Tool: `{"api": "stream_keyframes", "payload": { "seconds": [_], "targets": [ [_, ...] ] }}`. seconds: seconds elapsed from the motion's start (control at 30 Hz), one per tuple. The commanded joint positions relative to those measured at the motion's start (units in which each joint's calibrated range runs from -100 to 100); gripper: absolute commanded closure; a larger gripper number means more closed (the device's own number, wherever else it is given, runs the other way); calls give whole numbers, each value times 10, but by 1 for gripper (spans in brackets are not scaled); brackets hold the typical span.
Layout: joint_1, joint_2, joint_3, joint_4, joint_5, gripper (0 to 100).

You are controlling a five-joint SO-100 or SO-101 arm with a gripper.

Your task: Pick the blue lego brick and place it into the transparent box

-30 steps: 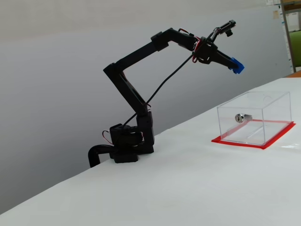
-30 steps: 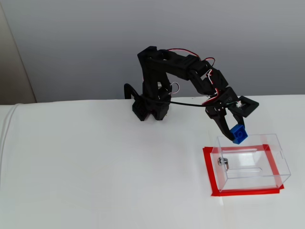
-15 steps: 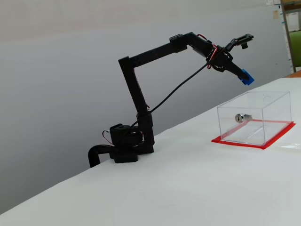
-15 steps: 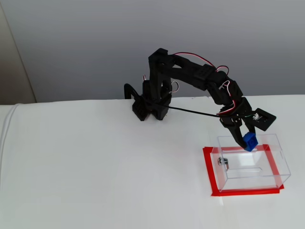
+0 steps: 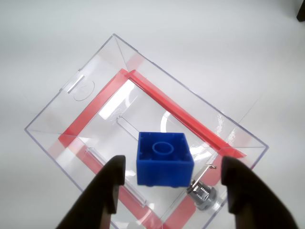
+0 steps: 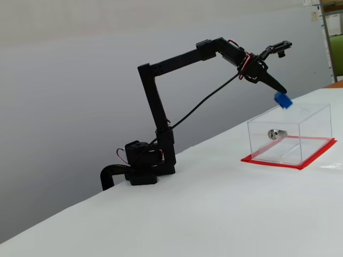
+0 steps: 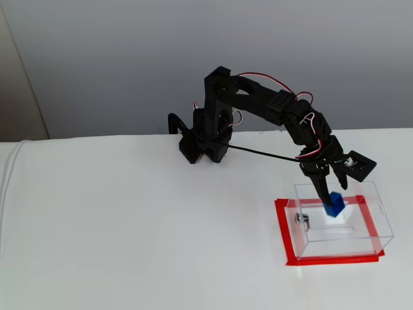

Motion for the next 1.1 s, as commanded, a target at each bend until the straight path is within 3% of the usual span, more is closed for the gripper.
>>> {"api": "stream_keyframes", "payload": {
  "seconds": [0.0, 0.8, 1.07],
  "targets": [
    [-5, -4, -41, -1, 4, 75],
    [-4, -8, -36, -1, 4, 76],
    [9, -27, -34, 1, 22, 97]
  ]
}}
